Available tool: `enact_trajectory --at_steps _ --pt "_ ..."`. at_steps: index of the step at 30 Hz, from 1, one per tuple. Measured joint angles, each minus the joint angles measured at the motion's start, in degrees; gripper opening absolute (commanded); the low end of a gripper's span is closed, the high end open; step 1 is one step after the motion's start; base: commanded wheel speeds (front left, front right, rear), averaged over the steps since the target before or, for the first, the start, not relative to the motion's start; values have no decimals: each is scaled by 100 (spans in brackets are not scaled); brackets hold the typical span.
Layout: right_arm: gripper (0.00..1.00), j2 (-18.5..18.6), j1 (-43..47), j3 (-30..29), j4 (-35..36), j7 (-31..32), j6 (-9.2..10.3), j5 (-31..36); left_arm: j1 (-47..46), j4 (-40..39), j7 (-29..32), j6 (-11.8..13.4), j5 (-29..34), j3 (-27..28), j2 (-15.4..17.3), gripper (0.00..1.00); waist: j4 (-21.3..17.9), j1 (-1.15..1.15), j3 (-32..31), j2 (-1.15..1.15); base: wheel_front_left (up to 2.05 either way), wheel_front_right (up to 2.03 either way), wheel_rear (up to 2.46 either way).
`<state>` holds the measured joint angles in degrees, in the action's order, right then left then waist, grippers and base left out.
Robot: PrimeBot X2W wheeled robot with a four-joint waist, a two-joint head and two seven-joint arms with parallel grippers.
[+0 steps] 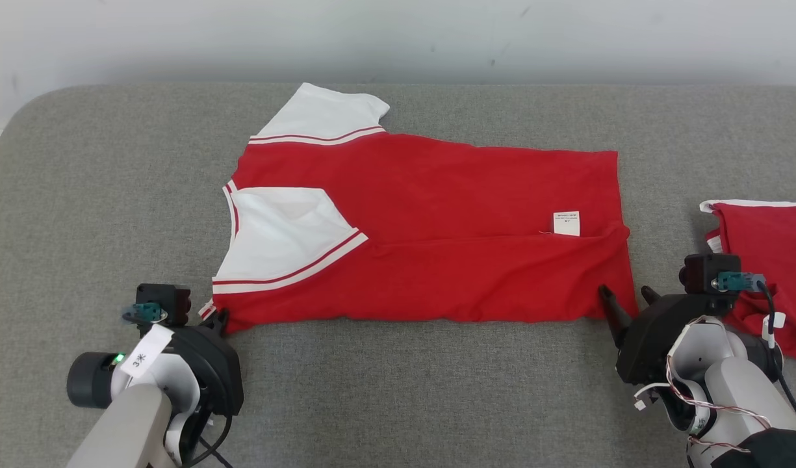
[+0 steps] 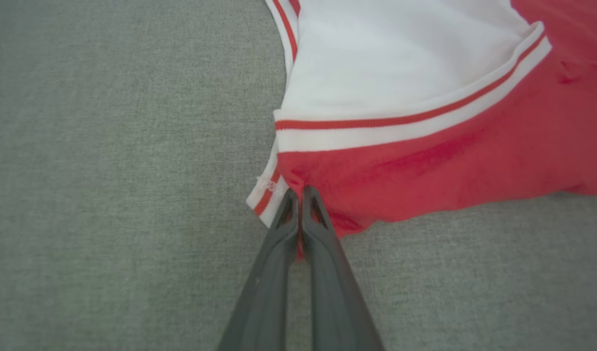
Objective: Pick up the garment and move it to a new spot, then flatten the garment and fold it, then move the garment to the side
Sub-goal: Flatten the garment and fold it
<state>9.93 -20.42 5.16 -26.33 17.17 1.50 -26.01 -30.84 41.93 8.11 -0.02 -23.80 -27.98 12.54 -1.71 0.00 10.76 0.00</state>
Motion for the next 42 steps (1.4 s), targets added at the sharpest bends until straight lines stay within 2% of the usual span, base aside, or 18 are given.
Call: enact_trajectory --at_steps 6,9,10,12,14,16,18,20,21,24,28,30,31,32,40,42 --pt "100 10 -3 91 -126 104 -59 1 0 5 1 -7 -35 -10 -4 0 7 0 0 0 0 0 0" --pt "95 10 -34 101 -155 110 -59 2 -1 5 18 -7 -35 -12 -11 0 19 0 11 0 0 0 0" --pt "93 11 -47 102 -168 126 -59 5 -2 5 18 -7 -35 -12 -16 0 25 0 15 0 0 0 0" --pt "78 13 -84 107 -193 149 -59 51 -5 5 18 -8 -35 -13 -29 0 37 0 21 0 0 0 0" --pt "87 13 -134 127 -203 149 -59 63 -10 5 18 -8 -35 -15 -33 0 51 0 26 0 0 0 0" --pt "86 13 -138 143 -214 149 -59 114 -14 7 18 -9 -36 -15 -36 0 61 0 29 0 0 0 0" --pt "69 13 -138 142 -252 149 -59 114 -15 12 16 -9 -36 -15 -38 0 66 0 28 0 0 0 0" --pt "64 13 -138 142 -293 149 -58 114 -15 24 16 -30 -37 -15 -42 0 68 0 24 0 0 0 0" --pt "51 13 -138 142 -300 149 -58 114 -15 32 16 -51 -37 -14 -42 0 67 0 21 0 0 0 0" --pt "44 13 -138 143 -309 148 -58 116 -16 53 16 -51 -45 -14 -41 0 62 0 10 0 0 0 0" --pt "29 14 -138 144 -320 142 -58 118 -16 92 16 -51 -54 -14 -42 0 50 0 -12 0 0 0 0" --pt "18 16 -137 144 -328 137 -58 118 -16 110 16 -51 -54 -14 -42 0 43 0 -26 0 0 0 0" --pt "6 18 -134 144 -327 109 -58 118 -16 120 16 -51 -54 -14 -42 0 40 0 -34 0 0 0 0" --pt "0 18 -132 144 -323 94 -58 119 -16 126 16 -51 -55 -14 -42 0 37 0 -42 0 0 0 0" --pt "0 20 38 101 -294 40 -92 105 14 179 -2 -59 -171 -18 -37 0 14 0 -185 0 0 0 0" --pt "0 19 211 74 -227 33 -100 70 48 138 -19 -156 -170 -60 -11 0 8 0 -220 0 0 0 0"
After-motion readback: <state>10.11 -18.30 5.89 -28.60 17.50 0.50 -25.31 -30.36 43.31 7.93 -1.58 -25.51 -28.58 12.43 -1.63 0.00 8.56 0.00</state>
